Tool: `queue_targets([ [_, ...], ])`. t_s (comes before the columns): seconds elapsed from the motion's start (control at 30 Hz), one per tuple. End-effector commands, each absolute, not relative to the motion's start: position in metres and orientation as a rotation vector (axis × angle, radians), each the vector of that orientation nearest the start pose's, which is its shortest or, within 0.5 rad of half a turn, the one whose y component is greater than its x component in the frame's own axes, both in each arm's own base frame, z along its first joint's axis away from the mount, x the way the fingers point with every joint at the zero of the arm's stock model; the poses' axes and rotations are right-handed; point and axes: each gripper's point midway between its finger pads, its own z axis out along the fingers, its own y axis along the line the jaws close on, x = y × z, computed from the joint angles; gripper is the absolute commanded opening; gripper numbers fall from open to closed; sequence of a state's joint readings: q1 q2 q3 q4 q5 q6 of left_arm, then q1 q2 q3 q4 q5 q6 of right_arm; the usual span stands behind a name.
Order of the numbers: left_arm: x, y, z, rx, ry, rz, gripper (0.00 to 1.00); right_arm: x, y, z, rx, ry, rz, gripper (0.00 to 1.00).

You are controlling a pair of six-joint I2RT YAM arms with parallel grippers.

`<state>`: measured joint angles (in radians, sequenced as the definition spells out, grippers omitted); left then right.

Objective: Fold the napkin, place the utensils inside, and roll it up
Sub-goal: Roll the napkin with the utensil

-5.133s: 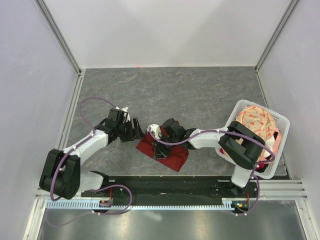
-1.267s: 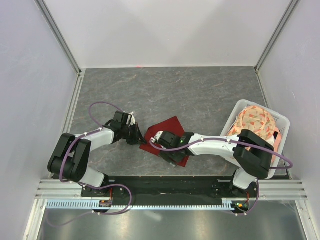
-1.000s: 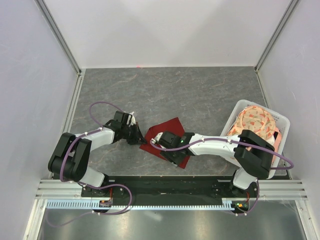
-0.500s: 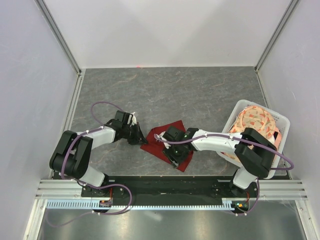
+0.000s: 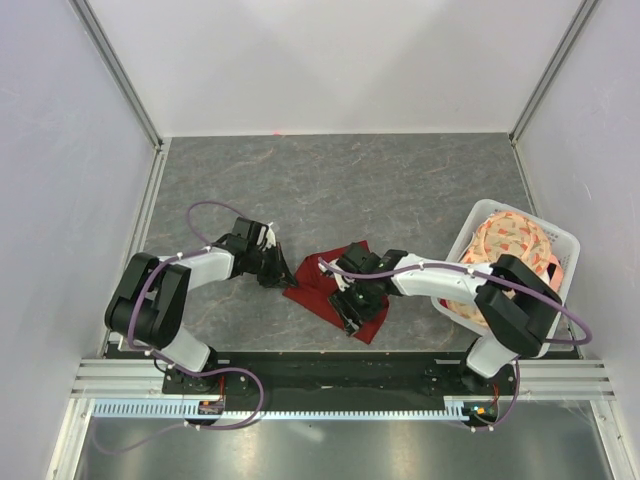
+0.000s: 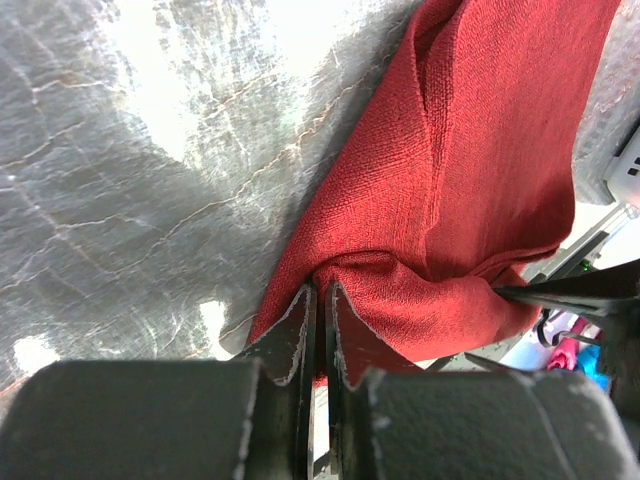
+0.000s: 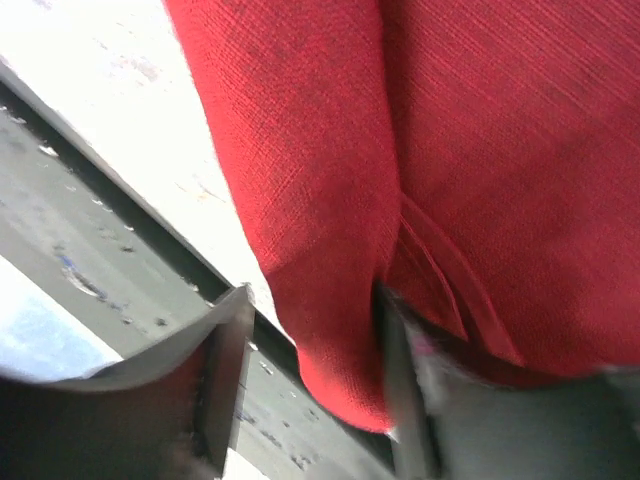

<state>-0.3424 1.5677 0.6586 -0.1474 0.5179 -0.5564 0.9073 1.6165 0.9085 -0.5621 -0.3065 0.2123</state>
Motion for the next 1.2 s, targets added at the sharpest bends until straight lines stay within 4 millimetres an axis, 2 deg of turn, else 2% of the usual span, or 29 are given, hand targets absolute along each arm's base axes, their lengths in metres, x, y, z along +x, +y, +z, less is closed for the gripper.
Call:
queue_targets([
  [0.0, 0.226, -0.177, -0.014, -0.102, 2.857, -0.784, 0.02, 0.144, 0.257, 0.054, -1.106, 2.697, 0.466, 0.70],
  [0.07, 0.227, -0.177, -0.013, -0.101, 2.856, -0.789, 0.02, 0.155, 0.270, 0.078, -1.129, 2.583, 0.435, 0.76],
  [0.13, 0.226, -0.178, -0.013, -0.096, 2.856, -0.791, 0.02, 0.163, 0.283, 0.093, -1.152, 2.468, 0.358, 0.80],
  [0.27, 0.227, -0.178, -0.012, -0.096, 2.849, -0.789, 0.02, 0.180, 0.303, 0.100, -1.147, 2.288, 0.231, 0.82],
  [0.37, 0.228, -0.177, -0.009, -0.099, 2.839, -0.787, 0.02, 0.188, 0.319, 0.097, -1.144, 2.190, 0.195, 0.82],
  [0.53, 0.228, -0.178, -0.009, -0.098, 2.841, -0.790, 0.02, 0.185, 0.343, 0.078, -1.226, 2.132, 0.255, 0.79],
  [0.73, 0.230, -0.178, -0.008, -0.099, 2.832, -0.787, 0.02, 0.176, 0.353, 0.056, -1.310, 2.135, 0.305, 0.72],
  [0.97, 0.231, -0.180, -0.008, -0.090, 2.829, -0.804, 0.02, 0.175, 0.349, 0.027, -1.341, 2.190, 0.264, 0.69],
  [1.17, 0.233, -0.182, 0.000, -0.067, 2.793, -0.830, 0.02, 0.171, 0.337, 0.003, -1.340, 2.296, 0.304, 0.54],
])
